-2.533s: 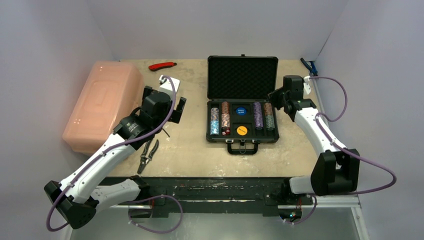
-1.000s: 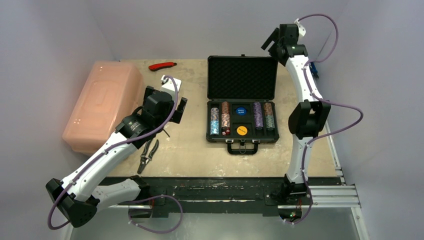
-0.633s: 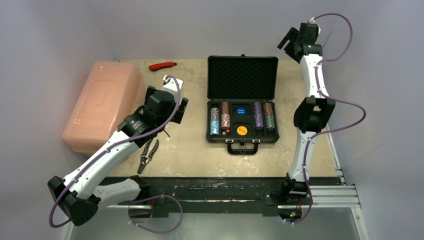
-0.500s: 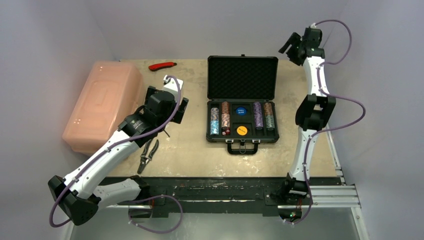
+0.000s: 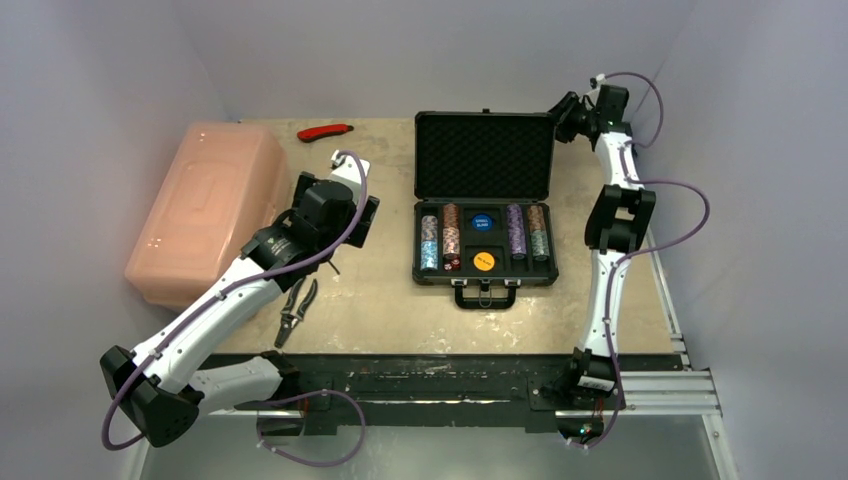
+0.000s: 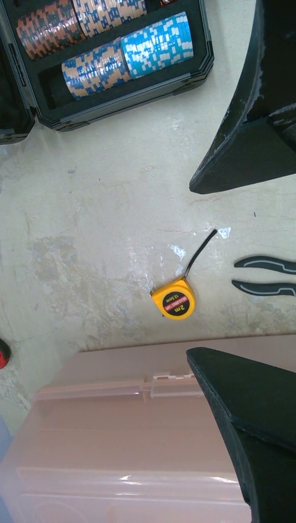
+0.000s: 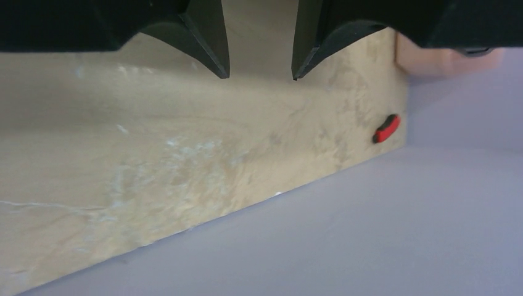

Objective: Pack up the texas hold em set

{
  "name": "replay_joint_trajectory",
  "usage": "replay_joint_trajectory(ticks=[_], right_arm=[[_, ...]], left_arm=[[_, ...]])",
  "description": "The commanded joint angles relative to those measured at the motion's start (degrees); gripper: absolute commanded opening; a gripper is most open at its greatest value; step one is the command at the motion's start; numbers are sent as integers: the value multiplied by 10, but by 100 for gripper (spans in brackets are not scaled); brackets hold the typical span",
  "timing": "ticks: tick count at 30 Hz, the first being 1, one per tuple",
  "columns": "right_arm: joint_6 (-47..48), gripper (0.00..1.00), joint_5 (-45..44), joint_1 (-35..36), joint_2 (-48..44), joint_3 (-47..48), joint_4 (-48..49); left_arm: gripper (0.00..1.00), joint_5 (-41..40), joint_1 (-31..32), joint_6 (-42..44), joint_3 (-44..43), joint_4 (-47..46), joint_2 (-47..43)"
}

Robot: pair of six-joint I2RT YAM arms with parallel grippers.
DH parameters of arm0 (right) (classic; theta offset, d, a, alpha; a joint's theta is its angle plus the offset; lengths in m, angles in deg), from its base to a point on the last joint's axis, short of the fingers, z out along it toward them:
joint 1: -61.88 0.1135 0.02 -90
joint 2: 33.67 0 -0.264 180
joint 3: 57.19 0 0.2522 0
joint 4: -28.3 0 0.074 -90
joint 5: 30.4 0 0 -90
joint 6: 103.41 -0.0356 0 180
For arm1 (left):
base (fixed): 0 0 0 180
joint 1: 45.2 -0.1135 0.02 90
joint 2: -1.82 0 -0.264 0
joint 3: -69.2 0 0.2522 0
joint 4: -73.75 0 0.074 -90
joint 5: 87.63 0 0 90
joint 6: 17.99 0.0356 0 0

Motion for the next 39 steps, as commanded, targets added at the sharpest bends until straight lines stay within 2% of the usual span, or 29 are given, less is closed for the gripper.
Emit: replay_joint_trajectory(ticks=[1,7,20,39], right_arm=[[-32,45,185,-5,4,17,100],[-37,41,262,-4,-16,-25,152],[7,39,249,4,-105,-128,131],[46,36,220,29,-178,-196,65]], left_arm=[[95,-13,-2,14,-3,-14,2],[95,-11,-2,14,-4,-14,3],[95,-13,-2,14,-3,-12,-4],[95,-5,-2,12,-2,-13,-32]])
